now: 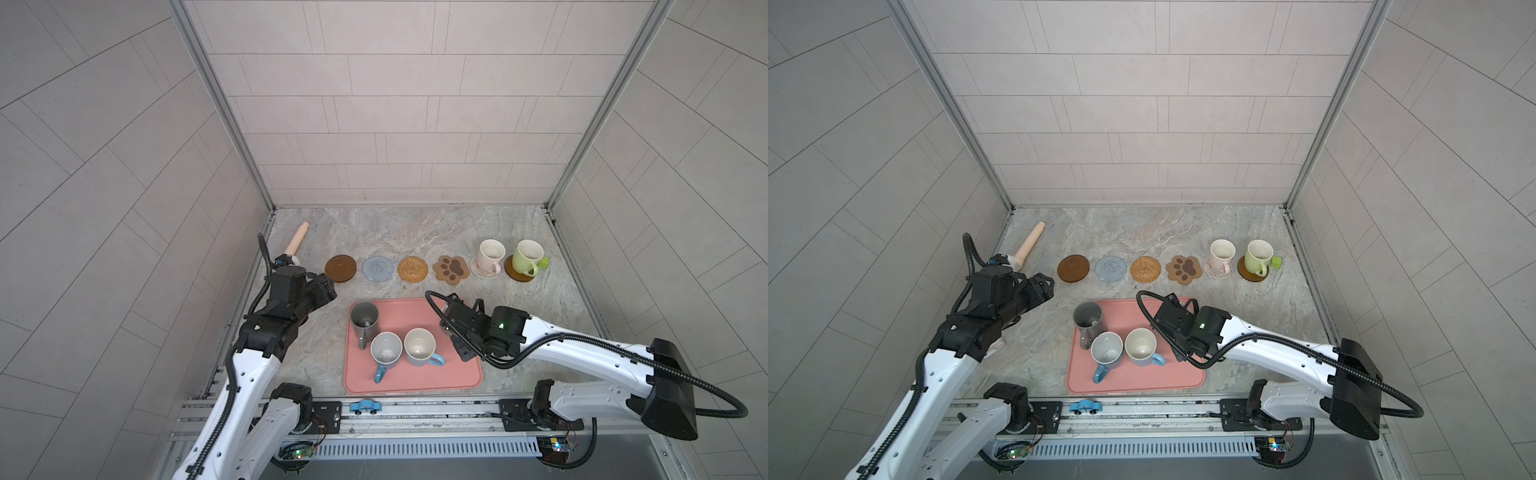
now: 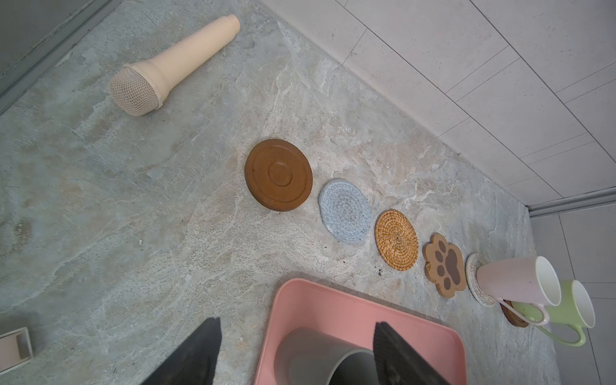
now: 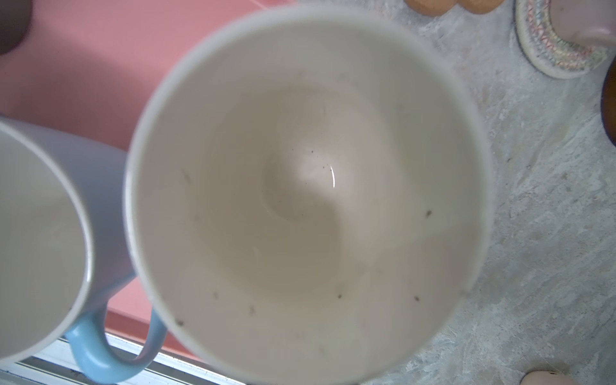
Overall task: Place cups on coasters
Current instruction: Pick up the cup from the tray, then place the cup on the coaster.
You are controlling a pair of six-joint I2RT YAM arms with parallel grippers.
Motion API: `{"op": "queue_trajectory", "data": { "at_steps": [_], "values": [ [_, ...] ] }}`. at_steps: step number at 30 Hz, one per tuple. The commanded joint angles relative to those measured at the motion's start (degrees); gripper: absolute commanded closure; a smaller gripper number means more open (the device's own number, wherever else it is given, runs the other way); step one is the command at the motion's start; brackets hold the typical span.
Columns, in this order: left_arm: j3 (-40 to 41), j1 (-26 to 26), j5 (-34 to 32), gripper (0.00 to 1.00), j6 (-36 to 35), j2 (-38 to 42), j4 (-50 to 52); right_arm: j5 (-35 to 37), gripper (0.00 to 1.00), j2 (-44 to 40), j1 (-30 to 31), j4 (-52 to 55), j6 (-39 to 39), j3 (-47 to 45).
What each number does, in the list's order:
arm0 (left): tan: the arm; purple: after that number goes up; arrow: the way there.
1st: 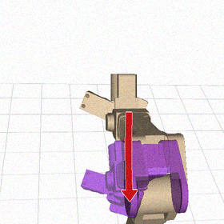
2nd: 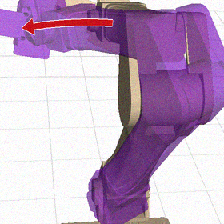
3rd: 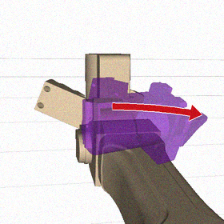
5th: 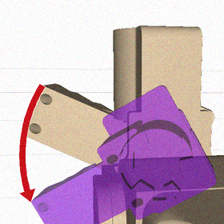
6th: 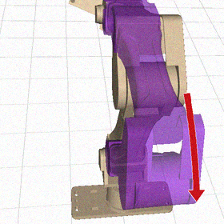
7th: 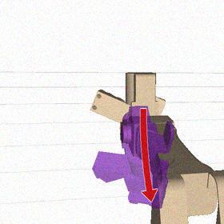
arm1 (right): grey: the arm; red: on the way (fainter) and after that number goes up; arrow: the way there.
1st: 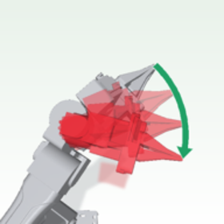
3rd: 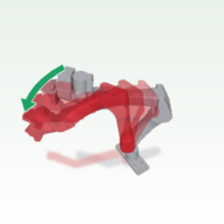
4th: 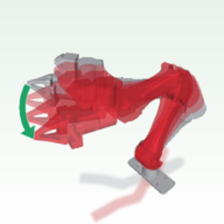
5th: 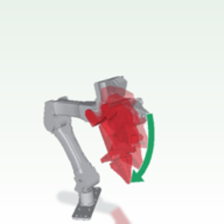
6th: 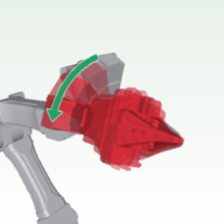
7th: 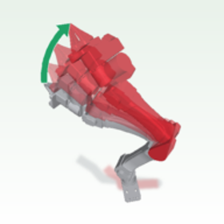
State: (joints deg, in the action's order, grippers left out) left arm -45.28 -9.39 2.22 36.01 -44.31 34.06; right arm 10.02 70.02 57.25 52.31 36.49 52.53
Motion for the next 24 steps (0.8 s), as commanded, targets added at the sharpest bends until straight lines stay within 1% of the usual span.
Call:
{"op": "queue_trajectory", "data": {
  "at_steps": [1,8,16,24],
  "values": [
    [-0.6,0.2,-0.1,0.21,-0.3,0.2,-0.9,3.3,0.95,-1.1,-1.8,-1.0,0.4,2.9],
    [-0.9,0.2,-0.1,0.21,-0.5,0.2,-0.5,3.1,0.96,3.2,-7.5,-1.4,-2.1,8.1],
    [-0.7,0.2,-0.4,0.21,-0.4,1.2,-0.1,2.3,0.96,12.4,-14.9,-0.8,-3.1,15.8],
    [-0.1,0.2,0.2,0.21,-0.2,2.4,0.6,0.6,0.96,21.5,-20.8,-2.3,-4.3,23.2]
  ]
}}
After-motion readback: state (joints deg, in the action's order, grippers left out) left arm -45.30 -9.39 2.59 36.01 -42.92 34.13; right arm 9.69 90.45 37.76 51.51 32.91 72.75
